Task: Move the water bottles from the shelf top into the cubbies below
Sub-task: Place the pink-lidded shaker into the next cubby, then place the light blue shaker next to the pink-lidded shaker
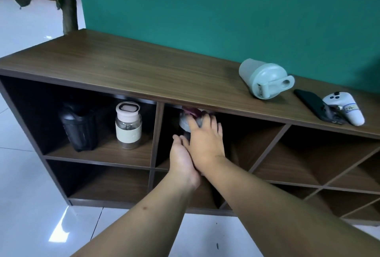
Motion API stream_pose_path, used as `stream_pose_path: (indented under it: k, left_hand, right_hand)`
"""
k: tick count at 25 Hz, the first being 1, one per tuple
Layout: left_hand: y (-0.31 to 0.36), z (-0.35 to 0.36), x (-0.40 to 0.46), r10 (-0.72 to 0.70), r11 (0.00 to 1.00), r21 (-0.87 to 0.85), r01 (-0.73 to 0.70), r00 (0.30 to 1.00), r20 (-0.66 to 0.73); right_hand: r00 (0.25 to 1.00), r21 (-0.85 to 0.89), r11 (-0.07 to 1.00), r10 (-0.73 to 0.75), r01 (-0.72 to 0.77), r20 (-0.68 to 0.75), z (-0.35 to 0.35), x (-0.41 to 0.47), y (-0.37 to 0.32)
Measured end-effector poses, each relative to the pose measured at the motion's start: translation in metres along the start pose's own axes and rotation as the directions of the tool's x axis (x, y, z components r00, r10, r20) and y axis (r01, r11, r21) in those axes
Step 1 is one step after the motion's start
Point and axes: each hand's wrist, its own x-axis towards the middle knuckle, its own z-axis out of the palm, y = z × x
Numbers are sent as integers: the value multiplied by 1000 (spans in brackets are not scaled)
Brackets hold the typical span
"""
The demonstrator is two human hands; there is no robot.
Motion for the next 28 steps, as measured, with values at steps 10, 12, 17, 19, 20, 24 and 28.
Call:
stream_pose_path:
  k: [10,12,17,19,20,24,28]
  left_hand:
    - [10,81,-103,92,918,361,-165,973,211]
    - [17,103,-108,87,905,389,-169,972,219]
    - [44,126,-82,87,915,376,-143,983,161]
    - [47,125,-74,84,915,380,-137,985,152]
    - [48,125,-72,88,914,381,-142,984,156]
    - [49,119,-80,77,925,356,-131,984,163]
    - [38,116,-116,103,923,344,-172,972,209]
  right_hand:
    - [916,37,998,-25,43,-400,-150,-31,87]
    - [952,-80,995,31,-58,-305,-159,-1,101]
    - [962,-133,954,257,-268,-96,-137,67,107]
    - [946,-156,936,297,-316,-130,-126,76,108]
    - [940,-158,932,300,-325,-164,-124,78,110]
    - [931,-110,945,276,-308,-239,-146,60,110]
    - [951,69,973,231,-221,-204,-213,2,72]
